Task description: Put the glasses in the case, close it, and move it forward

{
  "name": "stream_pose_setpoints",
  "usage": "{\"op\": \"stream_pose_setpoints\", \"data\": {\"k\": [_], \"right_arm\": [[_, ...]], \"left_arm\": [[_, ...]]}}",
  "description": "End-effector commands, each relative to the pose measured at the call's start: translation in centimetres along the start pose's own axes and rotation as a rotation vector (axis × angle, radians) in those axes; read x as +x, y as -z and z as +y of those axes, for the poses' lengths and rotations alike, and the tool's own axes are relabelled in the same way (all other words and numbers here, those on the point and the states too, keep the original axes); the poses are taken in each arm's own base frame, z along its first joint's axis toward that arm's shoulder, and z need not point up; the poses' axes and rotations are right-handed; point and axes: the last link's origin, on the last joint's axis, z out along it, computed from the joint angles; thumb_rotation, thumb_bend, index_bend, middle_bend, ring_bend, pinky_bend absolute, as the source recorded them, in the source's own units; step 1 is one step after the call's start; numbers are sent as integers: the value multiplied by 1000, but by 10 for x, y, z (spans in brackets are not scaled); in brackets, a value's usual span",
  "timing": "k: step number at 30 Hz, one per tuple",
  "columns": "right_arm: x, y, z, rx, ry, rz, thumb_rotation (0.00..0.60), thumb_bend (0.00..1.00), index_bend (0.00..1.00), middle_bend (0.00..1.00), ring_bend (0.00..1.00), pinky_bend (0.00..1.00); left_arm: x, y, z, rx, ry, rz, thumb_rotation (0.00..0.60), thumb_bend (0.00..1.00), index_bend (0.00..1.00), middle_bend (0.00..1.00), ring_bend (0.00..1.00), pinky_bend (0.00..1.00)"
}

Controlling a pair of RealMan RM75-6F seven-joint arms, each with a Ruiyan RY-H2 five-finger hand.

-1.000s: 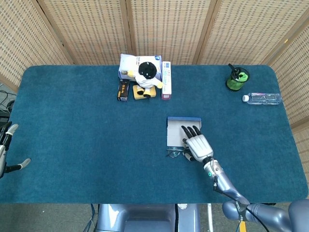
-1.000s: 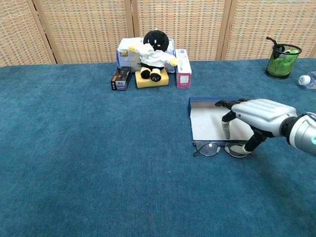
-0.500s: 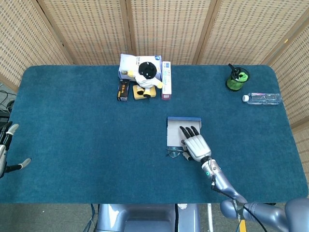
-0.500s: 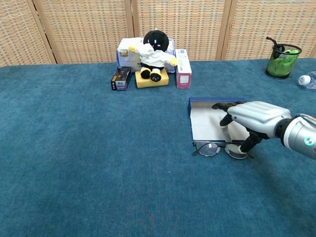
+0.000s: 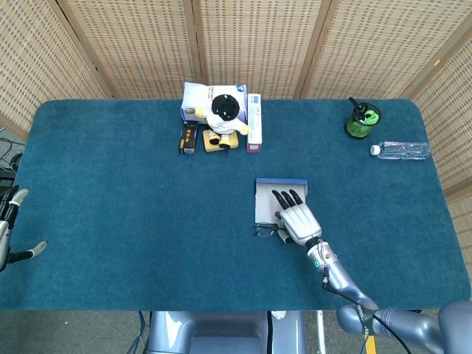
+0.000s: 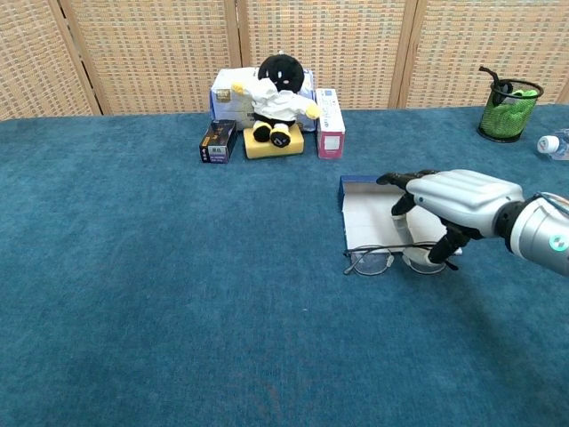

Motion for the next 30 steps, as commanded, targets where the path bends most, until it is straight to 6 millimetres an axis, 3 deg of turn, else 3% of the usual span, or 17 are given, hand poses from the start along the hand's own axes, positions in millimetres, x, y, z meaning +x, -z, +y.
{"op": "stream_pose_setpoints", "data": {"k": [1, 15, 30], "right_arm": [[9, -3, 0, -1, -5, 22, 600, 489, 598, 19, 0, 0], [39, -27, 18, -93, -109, 61, 600, 489, 598, 22, 0, 0], [44, -61, 33, -161, -101, 52, 600, 489, 604, 30, 0, 0]], "left_arm": [[0, 0, 0, 0, 1, 0, 600, 0, 0, 0, 0, 0], [1, -1, -2, 8, 6, 1, 600, 0, 0, 0, 0, 0], [0, -5, -3, 20, 4, -7, 600, 0, 0, 0, 0, 0]]}}
